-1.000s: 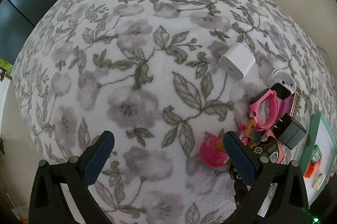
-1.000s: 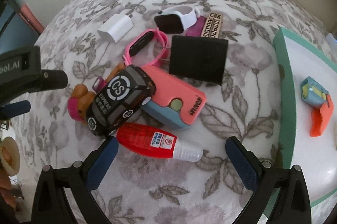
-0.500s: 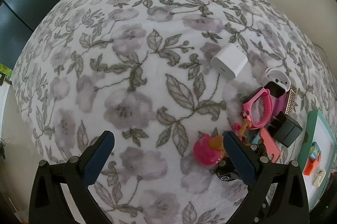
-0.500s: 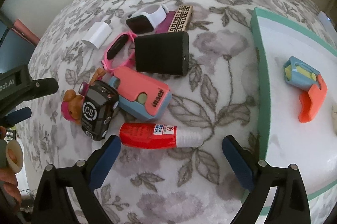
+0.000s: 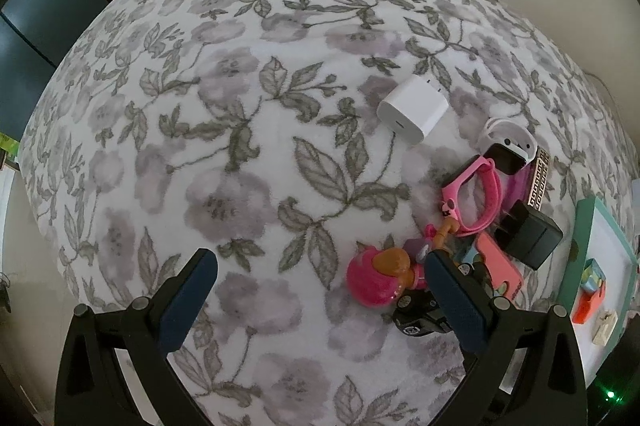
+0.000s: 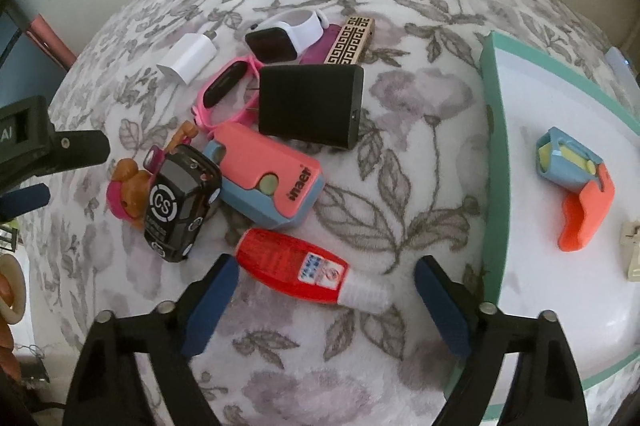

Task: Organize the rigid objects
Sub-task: 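Lower the right tool onto the red glue bottle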

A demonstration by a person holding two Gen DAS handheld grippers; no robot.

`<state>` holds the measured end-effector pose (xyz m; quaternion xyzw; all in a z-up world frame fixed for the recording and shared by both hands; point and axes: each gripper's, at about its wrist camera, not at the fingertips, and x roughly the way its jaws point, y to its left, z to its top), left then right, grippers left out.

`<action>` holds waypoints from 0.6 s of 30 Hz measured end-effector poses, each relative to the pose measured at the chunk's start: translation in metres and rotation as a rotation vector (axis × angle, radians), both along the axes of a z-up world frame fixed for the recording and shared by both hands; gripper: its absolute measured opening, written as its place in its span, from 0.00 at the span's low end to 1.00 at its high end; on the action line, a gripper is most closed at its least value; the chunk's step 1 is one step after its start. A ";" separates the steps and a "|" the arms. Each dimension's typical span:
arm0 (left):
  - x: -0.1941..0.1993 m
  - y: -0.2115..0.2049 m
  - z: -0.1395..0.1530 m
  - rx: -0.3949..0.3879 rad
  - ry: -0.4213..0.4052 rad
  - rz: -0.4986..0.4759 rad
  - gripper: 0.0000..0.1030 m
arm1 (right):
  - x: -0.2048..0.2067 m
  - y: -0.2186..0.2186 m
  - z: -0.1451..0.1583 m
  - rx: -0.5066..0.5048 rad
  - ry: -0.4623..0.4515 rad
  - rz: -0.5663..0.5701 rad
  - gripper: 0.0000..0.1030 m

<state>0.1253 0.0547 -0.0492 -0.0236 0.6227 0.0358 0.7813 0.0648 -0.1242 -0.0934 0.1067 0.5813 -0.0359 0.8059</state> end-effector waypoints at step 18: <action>-0.013 -0.018 0.004 -0.030 0.020 -0.025 1.00 | -0.014 -0.027 0.004 0.142 0.031 -0.062 0.81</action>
